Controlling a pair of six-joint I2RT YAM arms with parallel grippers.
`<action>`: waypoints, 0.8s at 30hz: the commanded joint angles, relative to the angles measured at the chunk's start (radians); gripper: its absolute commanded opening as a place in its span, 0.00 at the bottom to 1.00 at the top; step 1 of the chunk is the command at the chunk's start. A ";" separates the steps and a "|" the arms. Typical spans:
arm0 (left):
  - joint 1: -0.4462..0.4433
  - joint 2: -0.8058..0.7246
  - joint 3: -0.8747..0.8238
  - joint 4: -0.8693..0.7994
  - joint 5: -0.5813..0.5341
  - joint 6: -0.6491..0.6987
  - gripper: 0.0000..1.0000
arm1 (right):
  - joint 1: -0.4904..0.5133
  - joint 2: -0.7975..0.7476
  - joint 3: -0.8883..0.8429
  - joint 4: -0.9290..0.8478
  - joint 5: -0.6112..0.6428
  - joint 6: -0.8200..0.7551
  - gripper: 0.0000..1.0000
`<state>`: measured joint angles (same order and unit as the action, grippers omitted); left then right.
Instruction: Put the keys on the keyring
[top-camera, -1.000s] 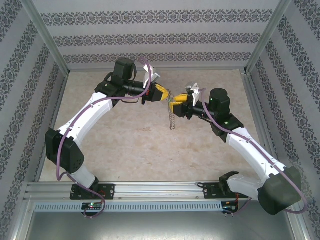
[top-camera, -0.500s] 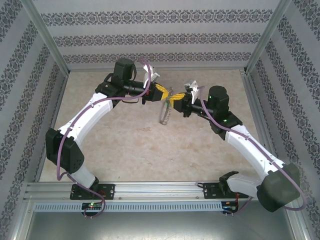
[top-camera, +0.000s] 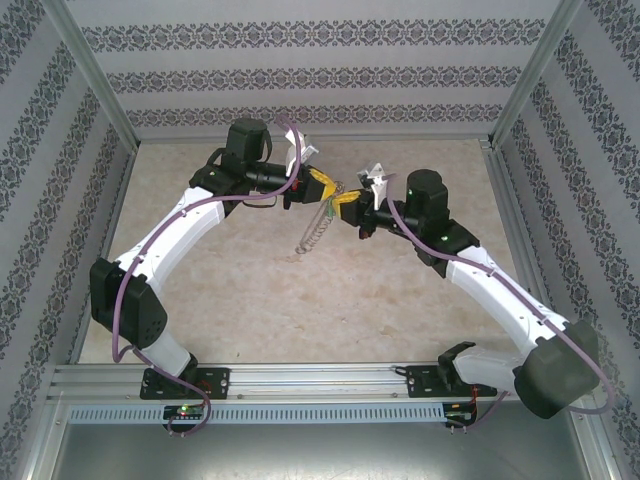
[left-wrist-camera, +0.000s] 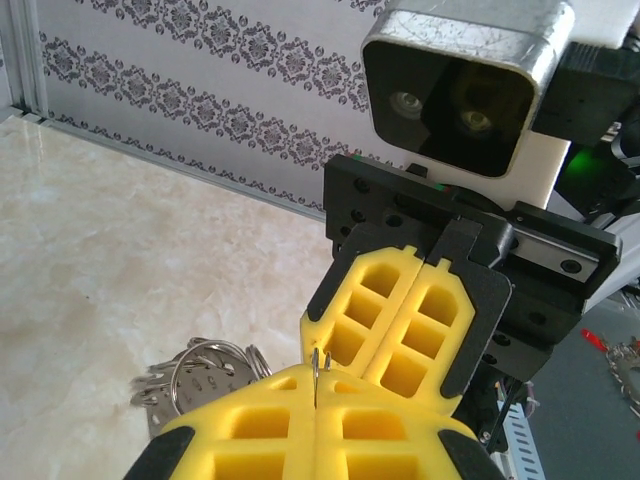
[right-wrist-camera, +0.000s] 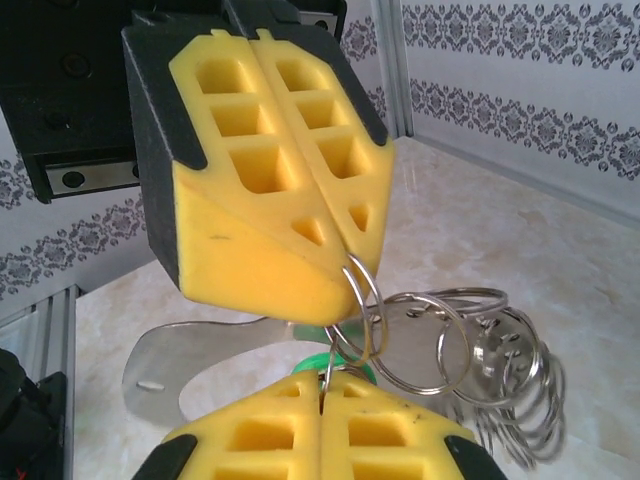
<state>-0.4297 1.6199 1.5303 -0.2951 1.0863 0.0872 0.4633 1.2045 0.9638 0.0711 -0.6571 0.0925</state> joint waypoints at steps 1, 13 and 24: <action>-0.013 -0.035 -0.008 0.109 0.027 -0.030 0.00 | 0.038 0.032 0.049 -0.044 -0.025 -0.051 0.00; -0.011 -0.029 -0.025 0.125 0.032 -0.033 0.00 | -0.143 -0.087 0.037 -0.059 -0.235 0.037 0.42; -0.013 -0.035 -0.026 0.125 0.063 -0.031 0.00 | -0.209 -0.057 0.056 0.050 -0.298 0.121 0.21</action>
<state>-0.4328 1.6184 1.5036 -0.2340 1.0996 0.0658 0.2634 1.1198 1.0061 0.0589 -0.8940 0.1825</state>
